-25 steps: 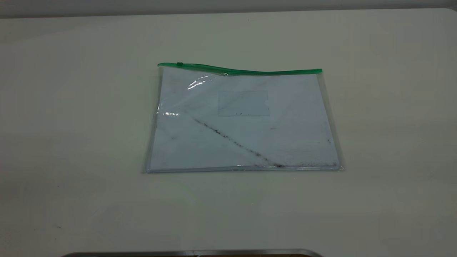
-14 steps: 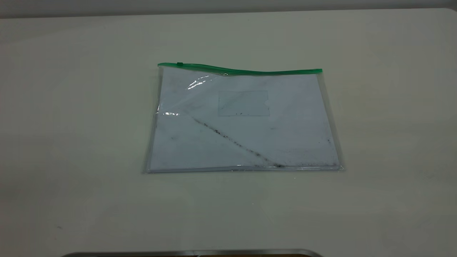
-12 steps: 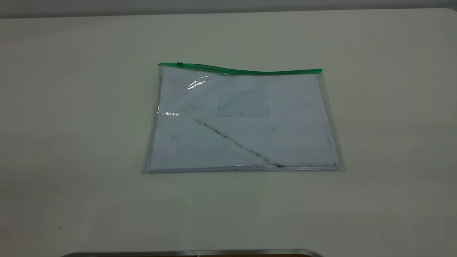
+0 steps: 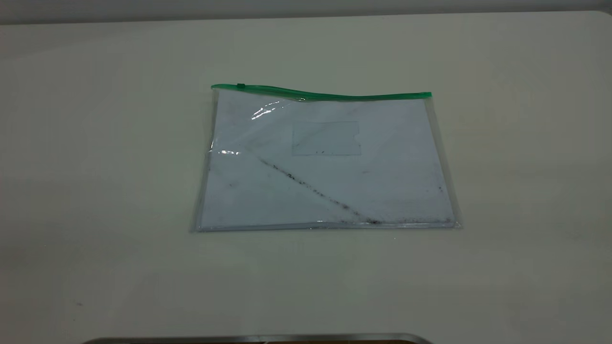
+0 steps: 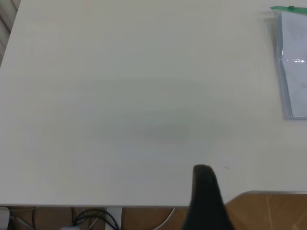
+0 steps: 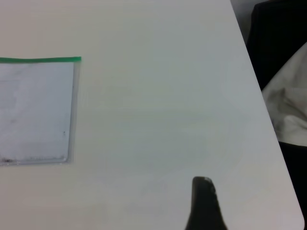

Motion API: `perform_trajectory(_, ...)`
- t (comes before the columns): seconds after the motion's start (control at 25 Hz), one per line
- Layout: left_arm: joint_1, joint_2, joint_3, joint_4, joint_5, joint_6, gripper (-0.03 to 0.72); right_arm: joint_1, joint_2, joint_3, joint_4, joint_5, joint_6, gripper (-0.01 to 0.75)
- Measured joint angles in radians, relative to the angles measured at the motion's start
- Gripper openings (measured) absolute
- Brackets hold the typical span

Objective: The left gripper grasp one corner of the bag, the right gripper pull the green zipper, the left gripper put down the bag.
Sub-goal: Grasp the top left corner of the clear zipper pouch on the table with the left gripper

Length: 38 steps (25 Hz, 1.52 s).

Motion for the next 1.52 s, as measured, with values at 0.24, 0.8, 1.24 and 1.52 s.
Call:
perform_trajectory(0.24,-0.003,0.0,0.0,0.0,0.0,-0.002,0.588,0.0,0.0,0.0,0.0,0.0,0.0,0.557)
perform_trajectory(0.8,-0.008,0.275,-0.182,0.019,-0.033,-0.008,0.588,0.0,0.0,0.0,0.027,0.0,0.002,0.557)
perform_trajectory(1.24,-0.008,0.927,-0.307,-0.105,-0.396,0.0,0.588,0.0,0.171,-0.102,0.088,-0.063,0.026,0.557)
perform_trajectory(1.52,-0.008,1.256,-0.342,-0.34,-0.644,0.258,0.588,0.0,0.599,-0.221,0.078,-0.275,0.019,0.557)
